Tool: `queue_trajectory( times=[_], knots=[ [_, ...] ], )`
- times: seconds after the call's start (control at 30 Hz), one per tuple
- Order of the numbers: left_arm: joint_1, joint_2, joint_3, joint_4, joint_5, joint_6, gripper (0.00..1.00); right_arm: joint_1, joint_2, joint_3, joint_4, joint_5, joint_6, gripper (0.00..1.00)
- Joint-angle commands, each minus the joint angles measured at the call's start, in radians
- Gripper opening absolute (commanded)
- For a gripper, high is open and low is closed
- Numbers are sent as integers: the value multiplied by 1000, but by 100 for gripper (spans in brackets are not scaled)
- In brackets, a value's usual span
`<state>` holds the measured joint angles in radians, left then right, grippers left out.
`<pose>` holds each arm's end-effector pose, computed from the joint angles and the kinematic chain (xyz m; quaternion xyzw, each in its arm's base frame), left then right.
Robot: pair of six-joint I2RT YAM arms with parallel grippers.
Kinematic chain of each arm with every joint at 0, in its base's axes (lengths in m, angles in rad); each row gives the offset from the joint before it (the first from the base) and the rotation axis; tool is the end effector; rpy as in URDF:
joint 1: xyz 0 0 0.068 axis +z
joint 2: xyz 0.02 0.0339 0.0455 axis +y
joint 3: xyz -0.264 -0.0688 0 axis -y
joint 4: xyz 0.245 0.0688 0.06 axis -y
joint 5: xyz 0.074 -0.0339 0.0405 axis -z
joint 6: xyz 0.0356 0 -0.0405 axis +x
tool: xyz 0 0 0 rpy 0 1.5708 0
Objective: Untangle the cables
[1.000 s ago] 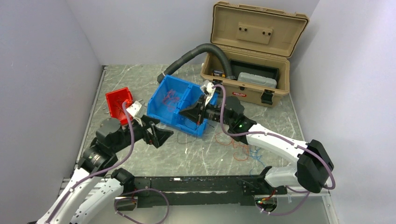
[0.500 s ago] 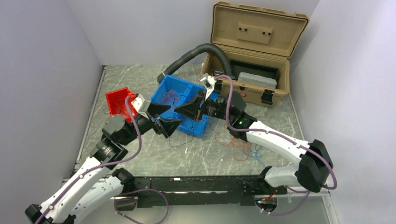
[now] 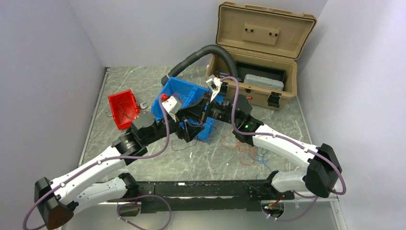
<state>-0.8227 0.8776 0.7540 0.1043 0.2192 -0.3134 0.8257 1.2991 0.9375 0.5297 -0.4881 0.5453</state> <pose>0.1376 -0.1596 0.3438 0.2529 0.6674 -0.4403 0.5447 0.1935 0.2344 0.3549 -0.2703 0.5942 0.5900 0.4752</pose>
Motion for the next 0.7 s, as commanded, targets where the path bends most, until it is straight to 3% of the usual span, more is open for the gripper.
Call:
queue_trajectory(
  times=[0.0,0.13,0.27,0.33,0.67],
  knots=[
    [-56,27,53,20,-132,38,79,7,-46,17,62,65,22,0],
    [-90,45,36,51,-230,25,53,15,-51,15,61,92,30,0],
    [-102,65,40,45,-315,18,35,37,-59,13,38,149,2,0],
    [-104,84,59,18,-313,31,2,41,-62,15,16,166,-6,0],
    [-103,-13,56,-165,-320,18,0,39,-95,-14,-117,347,-40,0]
  ],
)
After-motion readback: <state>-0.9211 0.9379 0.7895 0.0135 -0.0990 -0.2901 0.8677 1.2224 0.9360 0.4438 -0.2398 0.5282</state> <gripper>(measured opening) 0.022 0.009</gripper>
